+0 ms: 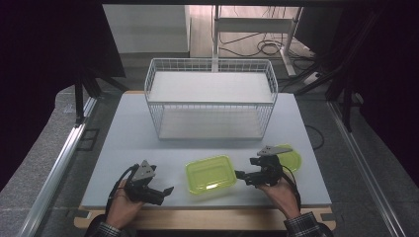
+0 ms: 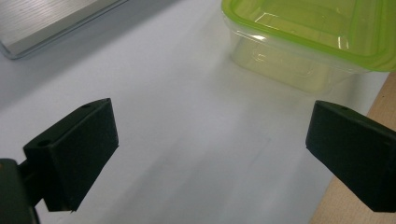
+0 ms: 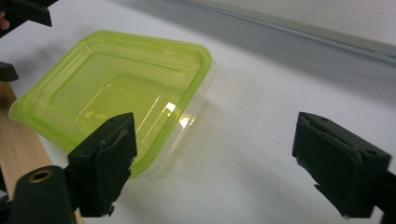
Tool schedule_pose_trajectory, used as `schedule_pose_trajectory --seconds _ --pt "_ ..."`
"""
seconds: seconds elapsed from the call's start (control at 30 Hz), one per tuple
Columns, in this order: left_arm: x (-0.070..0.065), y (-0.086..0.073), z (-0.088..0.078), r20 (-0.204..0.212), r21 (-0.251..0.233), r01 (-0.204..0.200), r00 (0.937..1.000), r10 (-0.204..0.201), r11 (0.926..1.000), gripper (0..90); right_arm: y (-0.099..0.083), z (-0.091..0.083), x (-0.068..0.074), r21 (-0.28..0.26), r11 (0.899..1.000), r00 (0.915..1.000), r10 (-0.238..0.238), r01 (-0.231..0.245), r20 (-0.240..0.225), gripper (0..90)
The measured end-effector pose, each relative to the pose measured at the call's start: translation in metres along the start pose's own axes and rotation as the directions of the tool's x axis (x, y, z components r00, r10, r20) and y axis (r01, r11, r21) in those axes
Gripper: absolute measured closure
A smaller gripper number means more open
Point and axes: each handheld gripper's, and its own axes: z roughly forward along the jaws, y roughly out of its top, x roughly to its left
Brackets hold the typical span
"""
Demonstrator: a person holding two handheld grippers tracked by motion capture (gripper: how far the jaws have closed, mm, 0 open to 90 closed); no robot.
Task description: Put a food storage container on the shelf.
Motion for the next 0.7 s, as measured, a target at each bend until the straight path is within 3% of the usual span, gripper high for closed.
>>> schedule_pose_trajectory --seconds 0.1,0.17,0.23,0.33,0.5,0.7 --pt "0.001 -0.001 0.002 0.009 0.012 0.001 1.0 -0.001 0.9999 2.4 0.0 0.006 0.0 0.051 0.998 0.9995 0.023 -0.022 -0.023 4.6" --pt "0.0 -0.001 0.003 0.011 0.021 -0.008 0.9999 0.008 0.9998 2.6 0.001 0.01 0.002 0.063 0.997 0.9993 0.037 -0.036 -0.01 4.1" --pt "-0.001 -0.001 0.004 0.015 0.026 -0.016 0.9998 0.016 0.9995 2.6 0.002 0.012 0.002 0.076 0.996 0.9983 0.052 -0.049 -0.029 4.5" --pt "-0.001 -0.001 0.005 0.013 0.035 -0.023 0.9997 0.023 0.9991 2.6 0.006 0.013 0.001 0.075 0.994 0.9952 0.081 -0.077 -0.054 13.8" --pt "-0.001 -0.001 0.005 0.008 0.037 -0.025 0.9997 0.024 0.999 2.8 0.012 0.018 -0.002 0.086 0.986 0.9831 0.148 -0.14 -0.107 35.1" --pt "-0.002 -0.002 0.006 0.006 0.047 -0.034 0.9994 0.033 0.9983 3.1 0.015 0.029 -0.005 0.109 0.97 0.9619 0.23 -0.215 -0.148 48.6"
